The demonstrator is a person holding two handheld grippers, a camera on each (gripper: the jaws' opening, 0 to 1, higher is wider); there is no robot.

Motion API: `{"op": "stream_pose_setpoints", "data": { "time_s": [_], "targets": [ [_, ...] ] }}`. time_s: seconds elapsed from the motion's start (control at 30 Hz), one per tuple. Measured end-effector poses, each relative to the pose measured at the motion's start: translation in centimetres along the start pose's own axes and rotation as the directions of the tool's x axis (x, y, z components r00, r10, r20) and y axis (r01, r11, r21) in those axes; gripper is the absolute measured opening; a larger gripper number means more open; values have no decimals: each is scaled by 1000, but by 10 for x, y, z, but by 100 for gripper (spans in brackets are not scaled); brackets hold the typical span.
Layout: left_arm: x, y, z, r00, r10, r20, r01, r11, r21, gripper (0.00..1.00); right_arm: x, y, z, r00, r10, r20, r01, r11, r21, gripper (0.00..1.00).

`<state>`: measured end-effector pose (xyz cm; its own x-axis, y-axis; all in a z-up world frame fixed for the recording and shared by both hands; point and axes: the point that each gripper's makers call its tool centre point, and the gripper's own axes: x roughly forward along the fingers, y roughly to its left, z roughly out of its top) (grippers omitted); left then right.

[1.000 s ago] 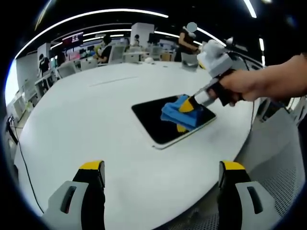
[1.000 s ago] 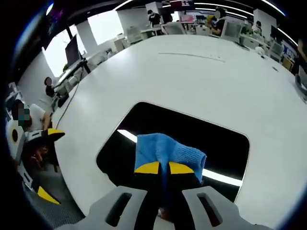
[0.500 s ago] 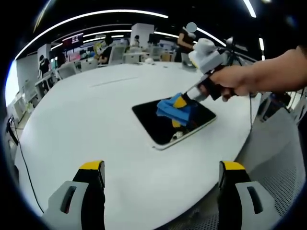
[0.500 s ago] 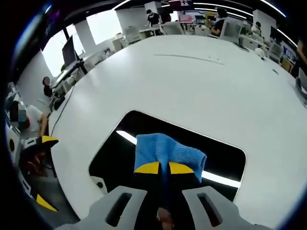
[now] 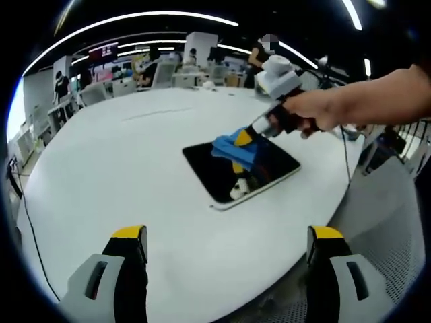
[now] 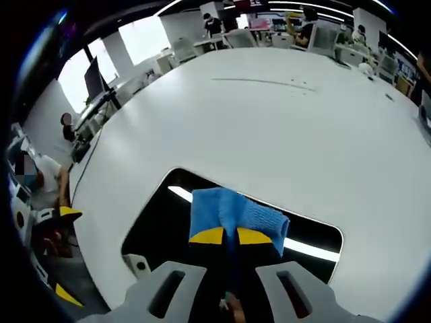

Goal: Wipe the mirror surface with the cleaning cloth until all visible marks leave the cleaned area.

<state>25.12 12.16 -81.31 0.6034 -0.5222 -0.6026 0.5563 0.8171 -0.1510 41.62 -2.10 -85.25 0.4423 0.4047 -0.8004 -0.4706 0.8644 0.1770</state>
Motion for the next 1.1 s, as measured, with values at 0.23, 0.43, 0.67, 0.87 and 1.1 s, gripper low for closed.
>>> {"op": "stream_pose_setpoints", "data": {
  "time_s": [0.23, 0.43, 0.67, 0.87, 1.1],
  "targets": [
    [0, 0, 1, 1000, -2, 6, 2, 1000, -3, 99, 4, -4, 7, 1000, -6, -1, 6, 1000, -14, 0],
    [0, 0, 1, 1000, -1, 9, 1, 1000, -6, 99, 7, -8, 11, 1000, -6, -5, 6, 1000, -17, 0],
    [0, 1, 3, 1000, 0, 18, 1, 1000, -26, 99, 10, -10, 15, 999, 35, -15, -35, 999, -5, 0],
    [-1, 0, 3, 1000, -2, 19, 3, 1000, -21, 99, 10, -10, 15, 994, 96, -48, -98, 994, -38, 0],
    [-1, 1, 3, 1000, 3, 16, -3, 1000, -17, 99, 10, -9, 15, 989, 122, -84, -124, 992, -27, 0]
  ]
}}
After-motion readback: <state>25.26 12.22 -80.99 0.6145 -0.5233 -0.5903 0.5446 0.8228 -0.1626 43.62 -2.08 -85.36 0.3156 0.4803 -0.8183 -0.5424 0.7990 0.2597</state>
